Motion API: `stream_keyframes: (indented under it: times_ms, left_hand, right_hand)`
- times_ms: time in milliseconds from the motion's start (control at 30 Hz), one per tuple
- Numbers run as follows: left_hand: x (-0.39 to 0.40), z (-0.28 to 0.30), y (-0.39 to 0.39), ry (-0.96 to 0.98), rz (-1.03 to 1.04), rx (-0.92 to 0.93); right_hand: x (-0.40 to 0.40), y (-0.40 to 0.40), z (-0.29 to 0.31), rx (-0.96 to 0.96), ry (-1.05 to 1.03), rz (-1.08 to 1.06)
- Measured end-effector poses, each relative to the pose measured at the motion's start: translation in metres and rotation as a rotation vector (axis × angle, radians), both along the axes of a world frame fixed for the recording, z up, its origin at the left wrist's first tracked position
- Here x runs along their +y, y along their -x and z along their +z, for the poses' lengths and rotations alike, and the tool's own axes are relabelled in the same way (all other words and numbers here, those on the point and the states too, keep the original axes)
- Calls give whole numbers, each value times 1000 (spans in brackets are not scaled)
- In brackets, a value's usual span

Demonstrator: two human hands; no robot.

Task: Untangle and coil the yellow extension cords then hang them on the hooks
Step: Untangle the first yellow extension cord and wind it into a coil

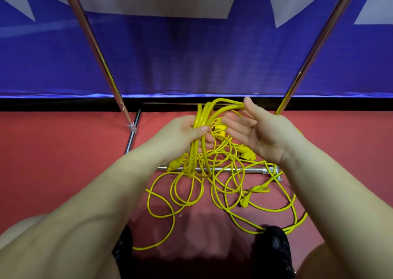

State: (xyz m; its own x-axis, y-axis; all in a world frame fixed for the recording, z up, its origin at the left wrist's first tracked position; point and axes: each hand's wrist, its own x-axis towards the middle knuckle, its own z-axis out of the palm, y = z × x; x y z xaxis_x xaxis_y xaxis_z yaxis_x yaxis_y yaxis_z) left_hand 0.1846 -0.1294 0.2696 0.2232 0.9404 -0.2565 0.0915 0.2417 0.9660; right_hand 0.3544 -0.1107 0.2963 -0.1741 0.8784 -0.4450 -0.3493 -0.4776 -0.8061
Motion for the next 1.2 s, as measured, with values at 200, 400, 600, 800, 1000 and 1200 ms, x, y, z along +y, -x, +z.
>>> stream_keyframes:
  times_ms: [200, 400, 600, 800, 1000, 1200]
  left_hand:
    - [8, 7, 11, 38, 295, -326]
    - [14, 7, 21, 49, 438, -358]
    - [15, 0, 32, 20, 389, -103]
    - [12, 1, 34, -39, 257, 145]
    - [3, 4, 19, -46, -27, 151]
    - [-8, 9, -3, 72, -215, -70]
  right_hand:
    - [-18, 13, -39, -848, -443, 637]
    - [-12, 11, -33, -895, -617, 308]
    - [-3, -11, -19, -1177, -657, -47]
    - [-11, -10, -14, -1430, -667, 623]
    - [-14, -9, 6, -997, -643, 701]
    - [-7, -11, 8, -1162, -730, 569]
